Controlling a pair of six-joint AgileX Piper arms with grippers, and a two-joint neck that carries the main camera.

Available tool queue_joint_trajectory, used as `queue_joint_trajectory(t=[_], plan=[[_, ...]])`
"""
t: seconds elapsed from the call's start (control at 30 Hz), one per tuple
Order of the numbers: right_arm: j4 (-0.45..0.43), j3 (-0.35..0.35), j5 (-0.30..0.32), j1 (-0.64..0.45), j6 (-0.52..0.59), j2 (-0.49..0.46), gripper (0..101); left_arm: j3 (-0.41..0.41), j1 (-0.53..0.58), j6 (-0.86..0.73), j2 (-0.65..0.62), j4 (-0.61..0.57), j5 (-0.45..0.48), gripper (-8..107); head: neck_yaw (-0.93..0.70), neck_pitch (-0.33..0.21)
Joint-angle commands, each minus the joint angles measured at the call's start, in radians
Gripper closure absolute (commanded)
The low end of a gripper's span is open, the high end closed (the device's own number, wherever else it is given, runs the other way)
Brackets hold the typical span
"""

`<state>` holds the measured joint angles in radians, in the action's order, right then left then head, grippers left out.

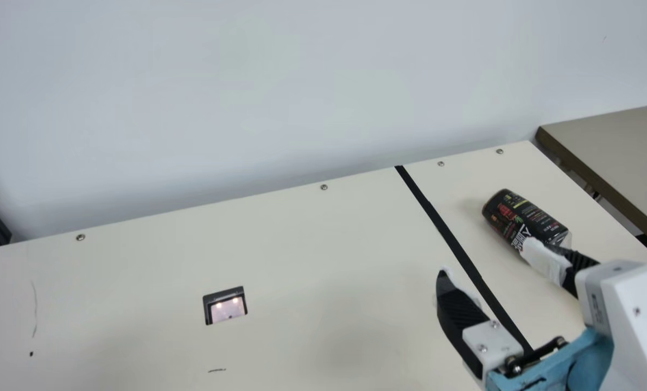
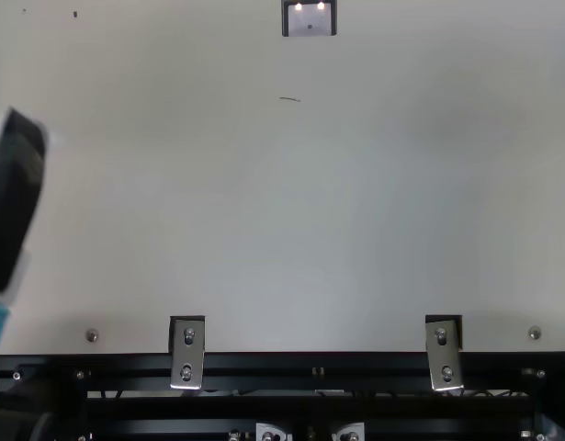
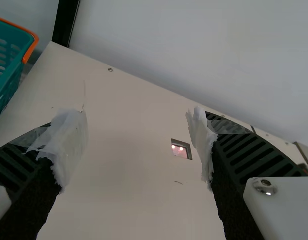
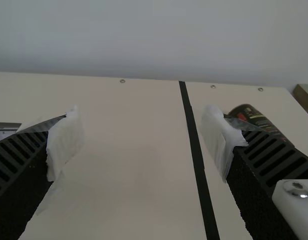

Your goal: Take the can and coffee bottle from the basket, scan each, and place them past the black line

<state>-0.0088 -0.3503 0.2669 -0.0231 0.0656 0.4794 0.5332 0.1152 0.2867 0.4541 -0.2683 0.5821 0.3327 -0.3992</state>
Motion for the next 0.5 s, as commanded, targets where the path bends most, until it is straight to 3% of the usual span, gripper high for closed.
queue_joint_trajectory(t=[0.0,0.13,0.47], plan=[[0.0,0.0,0.0,0.0,0.0,0.0,0,0.0,0.0,0.0,0.0,0.0,0.0,9,-0.009,-0.033],[0.0,0.023,-0.006,-0.003,0.0,-0.024,0,-0.053,-0.004,-0.022,-0.07,0.007,0.004,9,-0.009,-0.033],[0.0,0.023,-0.008,-0.003,0.0,-0.024,0,-0.053,-0.004,-0.024,-0.071,0.007,0.005,9,-0.009,-0.033]])
